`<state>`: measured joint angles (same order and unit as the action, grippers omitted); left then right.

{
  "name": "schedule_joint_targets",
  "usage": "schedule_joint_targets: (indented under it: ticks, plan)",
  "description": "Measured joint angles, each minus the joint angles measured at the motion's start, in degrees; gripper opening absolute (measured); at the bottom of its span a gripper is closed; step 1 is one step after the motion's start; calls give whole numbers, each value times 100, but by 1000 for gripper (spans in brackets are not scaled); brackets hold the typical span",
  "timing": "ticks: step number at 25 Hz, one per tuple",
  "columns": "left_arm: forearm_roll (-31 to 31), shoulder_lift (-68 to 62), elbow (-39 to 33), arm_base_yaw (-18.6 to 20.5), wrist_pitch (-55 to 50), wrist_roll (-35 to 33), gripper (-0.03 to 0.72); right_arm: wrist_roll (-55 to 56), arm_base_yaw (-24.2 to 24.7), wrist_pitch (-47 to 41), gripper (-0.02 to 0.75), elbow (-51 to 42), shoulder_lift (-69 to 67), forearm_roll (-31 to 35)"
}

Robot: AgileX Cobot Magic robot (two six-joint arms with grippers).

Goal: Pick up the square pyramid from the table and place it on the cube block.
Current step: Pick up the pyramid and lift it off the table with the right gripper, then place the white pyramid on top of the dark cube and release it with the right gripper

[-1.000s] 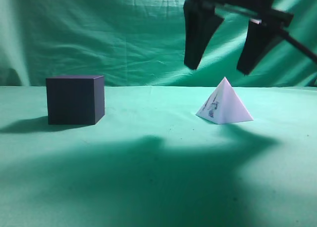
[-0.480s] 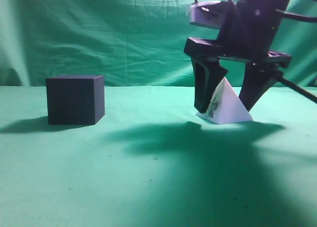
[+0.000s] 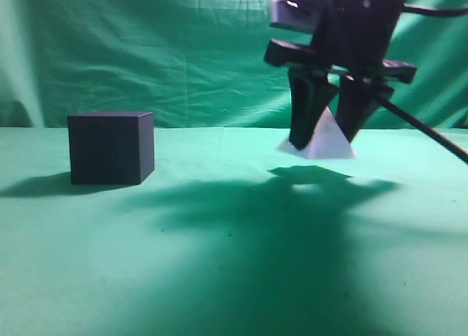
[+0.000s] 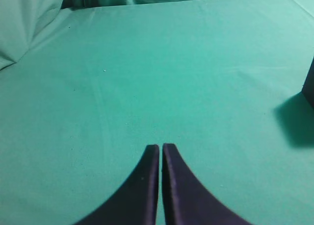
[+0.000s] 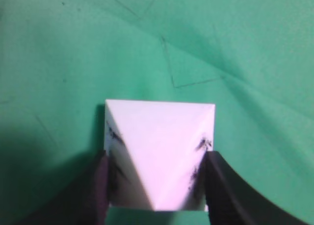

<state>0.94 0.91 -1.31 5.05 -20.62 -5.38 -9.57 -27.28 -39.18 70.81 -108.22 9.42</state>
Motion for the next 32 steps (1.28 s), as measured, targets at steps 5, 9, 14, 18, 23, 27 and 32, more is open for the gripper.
schedule_joint_targets:
  ticks: [5,9,14,18,23,27,32]
  plan:
    - [0,0,0,0,0,0,0,0,-14,-981,362,1088,-51,-54]
    - [0,0,0,0,0,0,0,-45,-248,-1876,362,2005,-51,-148]
    - [0,0,0,0,0,0,0,-73,-1069,-2488,362,2851,-51,-502]
    - [0,0,0,0,0,0,0,-53,-1799,-2560,362,3194,-149,-1039]
    - [0,0,0,0,0,0,0,-39,-2254,-2649,320,3675,-694,-1173]
    - [0,0,0,0,0,0,0,-26,-2321,-2736,336,4249,-1297,-1183]
    - [0,0,0,0,0,0,0,-26,-2336,-2861,336,4711,-1795,-1164]
